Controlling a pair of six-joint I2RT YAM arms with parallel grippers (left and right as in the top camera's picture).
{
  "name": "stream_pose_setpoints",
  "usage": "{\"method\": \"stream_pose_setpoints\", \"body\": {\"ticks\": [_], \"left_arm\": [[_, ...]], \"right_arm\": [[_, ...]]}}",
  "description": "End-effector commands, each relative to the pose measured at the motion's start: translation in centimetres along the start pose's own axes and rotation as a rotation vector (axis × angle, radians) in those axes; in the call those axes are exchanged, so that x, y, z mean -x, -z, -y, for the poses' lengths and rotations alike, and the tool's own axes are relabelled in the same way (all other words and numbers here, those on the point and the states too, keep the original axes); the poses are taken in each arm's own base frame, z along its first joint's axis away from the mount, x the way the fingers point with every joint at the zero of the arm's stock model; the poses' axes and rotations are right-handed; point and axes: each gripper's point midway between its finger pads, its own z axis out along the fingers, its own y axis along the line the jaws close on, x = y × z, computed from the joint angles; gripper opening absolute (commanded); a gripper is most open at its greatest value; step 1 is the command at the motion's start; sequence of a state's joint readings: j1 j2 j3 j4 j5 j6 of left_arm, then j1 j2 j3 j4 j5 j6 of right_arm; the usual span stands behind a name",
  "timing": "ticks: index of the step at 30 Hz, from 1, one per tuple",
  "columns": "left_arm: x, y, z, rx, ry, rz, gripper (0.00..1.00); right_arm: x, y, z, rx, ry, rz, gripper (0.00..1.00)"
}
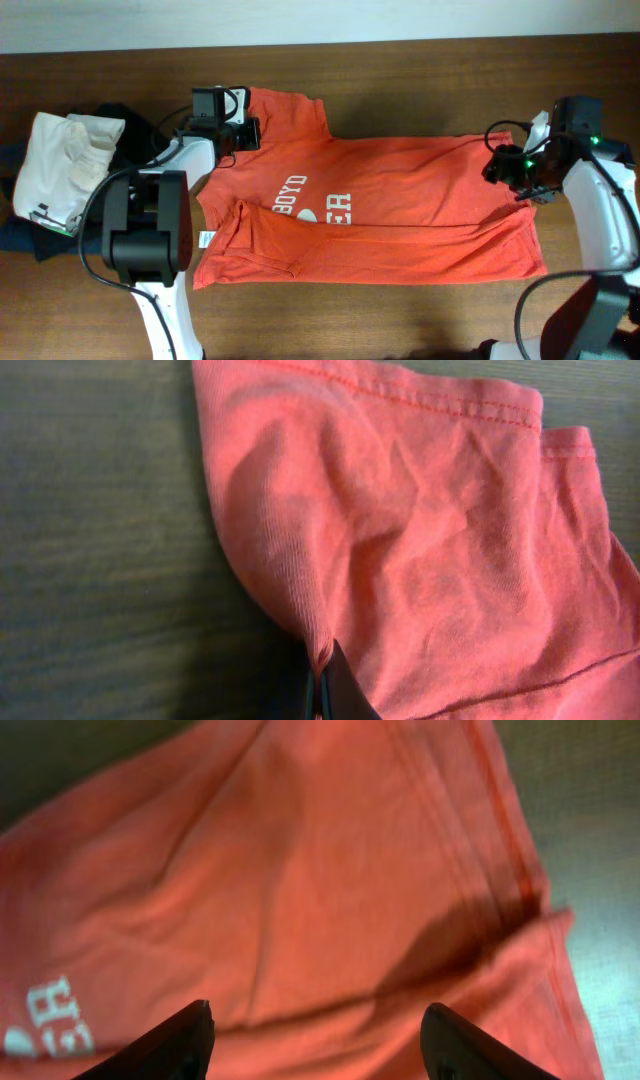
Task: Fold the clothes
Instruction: 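Grasp the top edge with both grippers and fold it down to the hem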
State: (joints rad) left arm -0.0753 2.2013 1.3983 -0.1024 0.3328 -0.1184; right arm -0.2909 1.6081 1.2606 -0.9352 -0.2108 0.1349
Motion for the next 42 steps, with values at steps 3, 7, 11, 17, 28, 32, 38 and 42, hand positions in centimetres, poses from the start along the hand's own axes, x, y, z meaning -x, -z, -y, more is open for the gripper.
{"method": "stream_pose_setpoints", "body": {"ticks": [3,7,11,17,28,32,38,42], "left_arm": [[-0.4,3.9,-0.2,0.01,0.127,-0.077,0.01],[-4.5,4.6,-1.2,0.081,0.181,-0.237,0.01],[-4.6,4.7,-1.2,0.082,0.184,-0.243,0.01],[-4.8,4.7,-1.1,0.081,0.185,-0.25,0.0],[-5.2,4.8,-1.0,0.081,0.192,-0.268,0.0],[-5.2,4.8,-1.0,0.081,0.192,-0.268,0.0],[-5.2,4.8,-1.0,0.081,0.192,-0.268,0.01],[0.0,7.0,-1.2,0.063,0.178,-0.138,0.0]], "right_arm": [[5.6,-5.0,1.5,-0.071,0.029,0.132,0.69],[9.3,-8.8,1.8,-0.054,0.035,0.239,0.69],[10.9,-11.8,2.3,-0.049,0.02,0.29,0.63],[11.1,-14.1,4.5,-0.135,-0.043,0.3,0.39],[12.9,-14.9,4.9,-0.134,-0.038,0.377,0.53],[13.7,-15.2,4.9,-0.128,-0.034,0.413,0.44],[14.0,-15.0,4.9,-0.126,-0.033,0.425,0.04],[14.8,-10.3,5.7,-0.134,-0.064,0.459,0.04]]}}
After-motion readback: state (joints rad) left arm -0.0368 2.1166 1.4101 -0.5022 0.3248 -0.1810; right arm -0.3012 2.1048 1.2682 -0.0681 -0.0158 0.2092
